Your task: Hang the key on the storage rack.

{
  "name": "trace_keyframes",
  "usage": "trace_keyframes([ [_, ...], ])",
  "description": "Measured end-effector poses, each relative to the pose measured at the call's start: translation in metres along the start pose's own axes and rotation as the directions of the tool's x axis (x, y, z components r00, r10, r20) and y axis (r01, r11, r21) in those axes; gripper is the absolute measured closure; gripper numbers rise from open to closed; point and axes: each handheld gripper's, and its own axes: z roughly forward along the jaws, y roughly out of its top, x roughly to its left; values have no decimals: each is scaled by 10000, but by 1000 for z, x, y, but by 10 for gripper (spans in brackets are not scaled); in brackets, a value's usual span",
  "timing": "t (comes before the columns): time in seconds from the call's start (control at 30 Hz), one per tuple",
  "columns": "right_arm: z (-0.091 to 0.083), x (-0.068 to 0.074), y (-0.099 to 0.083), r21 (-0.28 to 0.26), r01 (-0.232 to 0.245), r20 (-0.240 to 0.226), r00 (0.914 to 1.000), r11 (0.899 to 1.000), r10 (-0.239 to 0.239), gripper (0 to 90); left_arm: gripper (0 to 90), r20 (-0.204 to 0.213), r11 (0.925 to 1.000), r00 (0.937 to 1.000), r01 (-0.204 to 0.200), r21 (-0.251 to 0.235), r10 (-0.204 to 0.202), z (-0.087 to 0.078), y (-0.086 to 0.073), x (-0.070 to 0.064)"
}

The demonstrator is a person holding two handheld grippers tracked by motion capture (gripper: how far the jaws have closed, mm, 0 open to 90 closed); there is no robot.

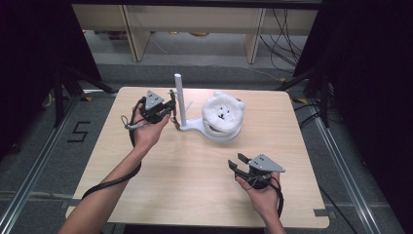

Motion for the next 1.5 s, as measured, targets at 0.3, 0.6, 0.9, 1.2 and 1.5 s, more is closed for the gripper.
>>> trace_keyframes([
  [0.3, 1, -1, 0, 30, 154, -9, 9999, 9999, -154, 534, 844, 83, 9999, 9999, 73, 73, -74, 5, -3, -2],
  [0.6, -1, 2, -1, 187, -354, 110, 9993, 9992, 352, 532, 806, 228, 10000, 9997, 41, 71, -43, -1, -6, -1],
  [0.9, -1, -3, -1, 135, -158, 138, 9998, 9998, 156, 524, 582, 638, 9994, 9974, 324, 157, -333, -27, -19, 7],
  [1.2, -1, -4, -1, 19, -250, 75, 9997, 9997, 250, 521, 432, 447, 9993, 9983, 383, 51, -385, -56, -36, 13],
  [1.5, -2, -7, -2, 92, -142, 234, 9996, 9999, 139, 516, 405, 283, 9989, 9986, 452, -107, -449, -87, -54, 20],
])
